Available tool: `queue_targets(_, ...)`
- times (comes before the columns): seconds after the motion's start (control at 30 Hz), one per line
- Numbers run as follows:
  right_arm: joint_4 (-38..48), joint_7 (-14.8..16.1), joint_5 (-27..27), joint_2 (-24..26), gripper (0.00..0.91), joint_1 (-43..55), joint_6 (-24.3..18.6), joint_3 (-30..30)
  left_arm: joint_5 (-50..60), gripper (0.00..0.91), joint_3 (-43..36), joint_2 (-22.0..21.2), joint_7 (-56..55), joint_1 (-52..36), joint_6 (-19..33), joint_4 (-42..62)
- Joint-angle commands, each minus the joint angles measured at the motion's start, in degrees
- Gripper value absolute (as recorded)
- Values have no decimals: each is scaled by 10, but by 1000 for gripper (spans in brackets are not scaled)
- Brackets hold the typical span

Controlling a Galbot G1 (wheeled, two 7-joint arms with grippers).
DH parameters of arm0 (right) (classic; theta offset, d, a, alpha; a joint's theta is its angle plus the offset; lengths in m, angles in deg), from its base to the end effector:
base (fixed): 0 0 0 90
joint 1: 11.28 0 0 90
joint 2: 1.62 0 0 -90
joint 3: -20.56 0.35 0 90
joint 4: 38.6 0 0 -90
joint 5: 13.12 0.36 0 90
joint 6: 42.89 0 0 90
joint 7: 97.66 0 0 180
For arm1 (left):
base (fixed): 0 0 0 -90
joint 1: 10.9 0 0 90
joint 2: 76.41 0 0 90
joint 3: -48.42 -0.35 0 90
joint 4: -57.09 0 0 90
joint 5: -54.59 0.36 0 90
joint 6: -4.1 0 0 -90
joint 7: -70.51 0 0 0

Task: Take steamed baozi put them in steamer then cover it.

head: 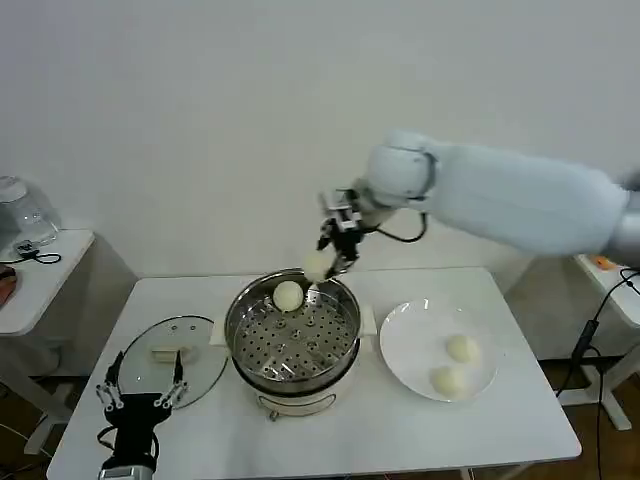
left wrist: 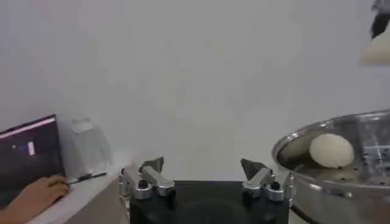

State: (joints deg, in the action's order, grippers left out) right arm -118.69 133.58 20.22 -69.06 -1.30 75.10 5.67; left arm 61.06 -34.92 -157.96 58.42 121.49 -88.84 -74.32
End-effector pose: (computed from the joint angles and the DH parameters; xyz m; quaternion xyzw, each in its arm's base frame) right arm 0.5200 0.1584 -0.0010 0.5768 -0.5432 0.5592 0.2438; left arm 0.1266 0.0474 -0.2591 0.1017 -0.9831 -0.1518 0.0133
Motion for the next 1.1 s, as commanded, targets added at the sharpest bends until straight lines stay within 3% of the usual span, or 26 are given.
queue_targets(0.03, 50, -23, 42, -114, 595, -42, 50, -9, -3, 907, 8, -2, 0, 0, 0, -8)
queue_targets(0.57, 108, -41, 28, -173, 595, -118, 72, -1, -5, 907, 11, -4, 1, -7, -2, -6)
queue_targets(1.1, 135, -44, 6, -186, 605, -136, 75, -2, -6, 907, 10, -3, 1, -8, -2, -7)
